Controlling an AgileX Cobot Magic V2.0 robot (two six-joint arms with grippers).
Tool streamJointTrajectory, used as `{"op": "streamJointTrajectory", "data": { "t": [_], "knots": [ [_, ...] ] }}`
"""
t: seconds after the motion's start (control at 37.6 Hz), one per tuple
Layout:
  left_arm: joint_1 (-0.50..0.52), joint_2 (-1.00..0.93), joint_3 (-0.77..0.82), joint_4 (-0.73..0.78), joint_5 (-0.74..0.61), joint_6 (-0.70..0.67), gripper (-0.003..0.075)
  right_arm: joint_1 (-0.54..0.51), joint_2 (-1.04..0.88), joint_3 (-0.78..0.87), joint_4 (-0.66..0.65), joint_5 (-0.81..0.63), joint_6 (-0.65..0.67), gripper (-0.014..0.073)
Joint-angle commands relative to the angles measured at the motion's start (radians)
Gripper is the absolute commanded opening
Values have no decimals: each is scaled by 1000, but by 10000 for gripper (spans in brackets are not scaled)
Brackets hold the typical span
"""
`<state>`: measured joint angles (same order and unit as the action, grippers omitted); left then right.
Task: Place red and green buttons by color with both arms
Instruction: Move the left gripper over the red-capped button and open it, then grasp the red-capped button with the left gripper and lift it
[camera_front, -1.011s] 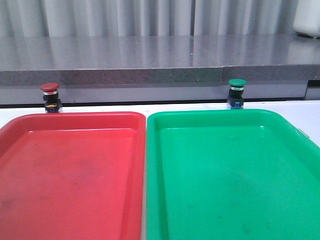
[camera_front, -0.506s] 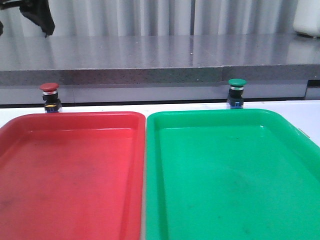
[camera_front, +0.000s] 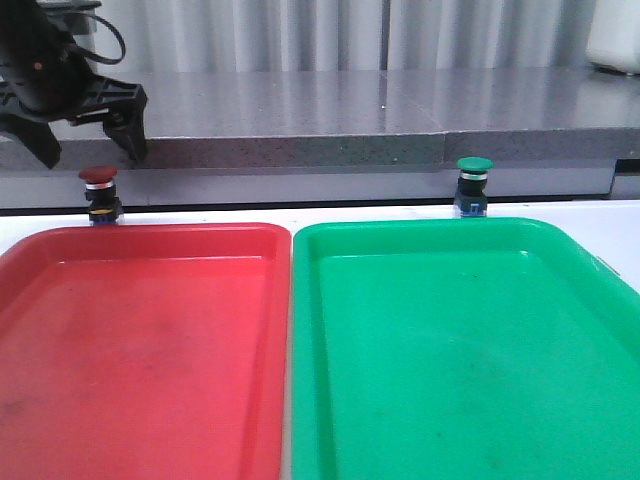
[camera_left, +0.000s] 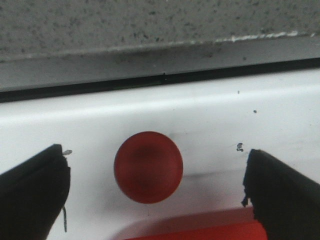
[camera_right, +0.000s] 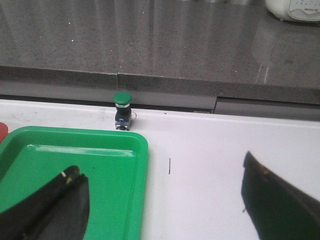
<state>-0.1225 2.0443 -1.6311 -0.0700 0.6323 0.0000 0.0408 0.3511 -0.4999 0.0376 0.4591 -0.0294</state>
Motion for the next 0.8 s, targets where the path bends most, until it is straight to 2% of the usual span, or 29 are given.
{"op": "streamJointTrajectory", "data": {
  "t": [0.0, 0.27, 0.56, 0.77],
  "knots": [
    [1, -32, -44, -22, -51, -14, 604, -8, 16, -35, 4, -71, 0, 634],
    [1, 0, -45, -22, -76, -14, 454, -8, 16, -35, 4, -71, 0, 634],
    [1, 5, -52, -22, -77, -14, 223, -8, 16, -32, 4, -71, 0, 634],
    [1, -25, -58, -22, -67, -14, 208, -8, 16, -32, 4, -71, 0, 634]
  ]
}}
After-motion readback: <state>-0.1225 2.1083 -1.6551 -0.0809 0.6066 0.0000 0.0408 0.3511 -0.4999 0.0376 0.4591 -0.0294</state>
